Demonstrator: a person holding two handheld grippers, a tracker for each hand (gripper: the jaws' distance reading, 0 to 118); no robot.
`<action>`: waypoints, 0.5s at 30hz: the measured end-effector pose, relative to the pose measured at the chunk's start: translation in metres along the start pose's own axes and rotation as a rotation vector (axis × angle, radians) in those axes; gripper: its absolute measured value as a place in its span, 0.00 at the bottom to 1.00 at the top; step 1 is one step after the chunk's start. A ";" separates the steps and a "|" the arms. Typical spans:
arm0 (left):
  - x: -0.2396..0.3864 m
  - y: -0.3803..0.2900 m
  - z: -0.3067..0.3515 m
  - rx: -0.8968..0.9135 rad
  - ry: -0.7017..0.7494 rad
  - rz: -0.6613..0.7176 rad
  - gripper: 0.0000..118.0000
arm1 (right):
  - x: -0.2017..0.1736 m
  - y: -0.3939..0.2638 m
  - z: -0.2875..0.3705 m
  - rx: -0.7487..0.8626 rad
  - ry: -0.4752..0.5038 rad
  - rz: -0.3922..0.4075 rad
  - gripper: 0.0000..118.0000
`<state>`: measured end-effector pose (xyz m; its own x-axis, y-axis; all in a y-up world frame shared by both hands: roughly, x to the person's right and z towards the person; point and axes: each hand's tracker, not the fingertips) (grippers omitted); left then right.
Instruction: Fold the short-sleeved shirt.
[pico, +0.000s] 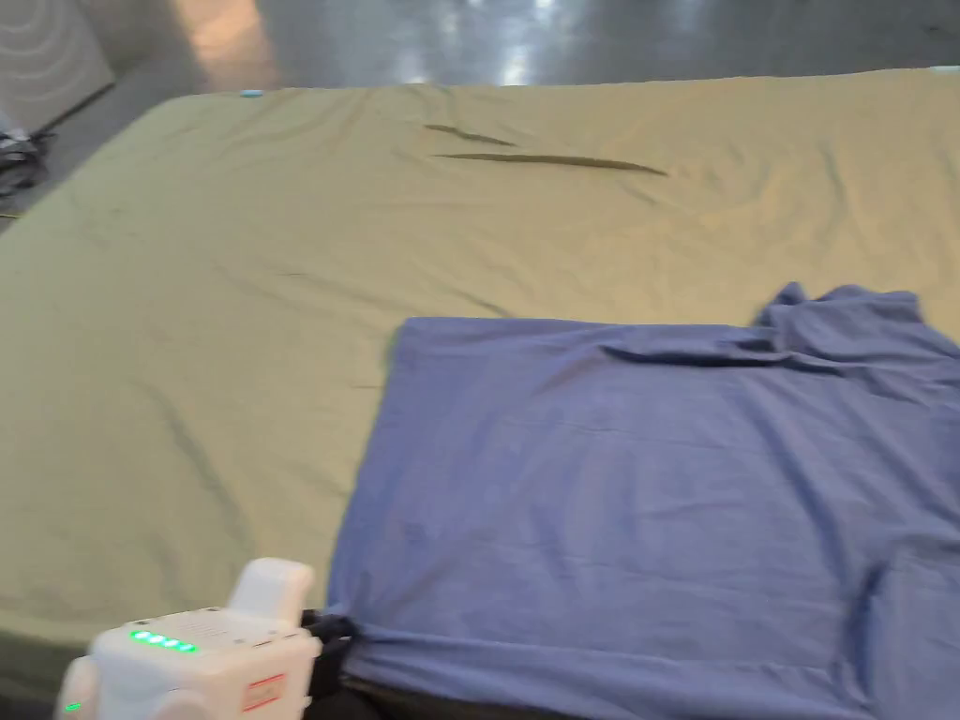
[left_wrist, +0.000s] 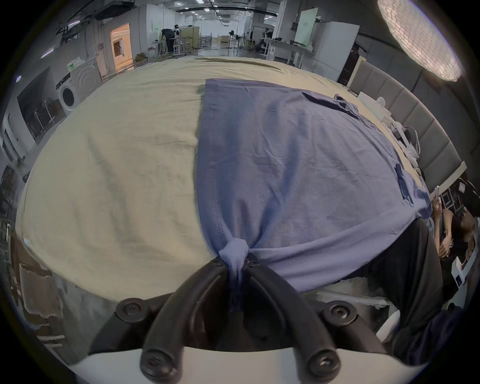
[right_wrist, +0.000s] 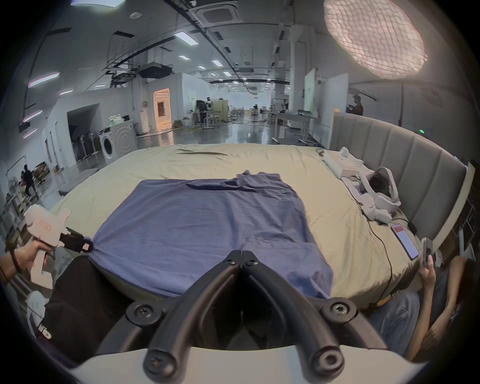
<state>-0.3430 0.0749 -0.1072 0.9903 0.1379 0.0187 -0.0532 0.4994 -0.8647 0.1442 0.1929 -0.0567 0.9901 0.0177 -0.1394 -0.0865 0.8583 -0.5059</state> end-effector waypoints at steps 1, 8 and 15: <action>0.005 0.000 -0.001 -0.006 0.018 -0.024 0.06 | 0.011 0.000 -0.001 -0.006 -0.025 -0.021 0.00; 0.003 0.008 -0.013 -0.061 0.027 -0.042 0.06 | 0.105 -0.018 -0.036 -0.185 -0.158 -0.347 0.39; 0.022 0.011 -0.005 -0.072 0.038 -0.040 0.06 | 0.150 -0.068 -0.073 -0.311 -0.168 -0.349 0.71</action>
<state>-0.3215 0.0792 -0.1194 0.9957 0.0857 0.0359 -0.0055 0.4406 -0.8977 0.2910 0.0995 -0.1053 0.9679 -0.1391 0.2094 0.2495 0.6343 -0.7317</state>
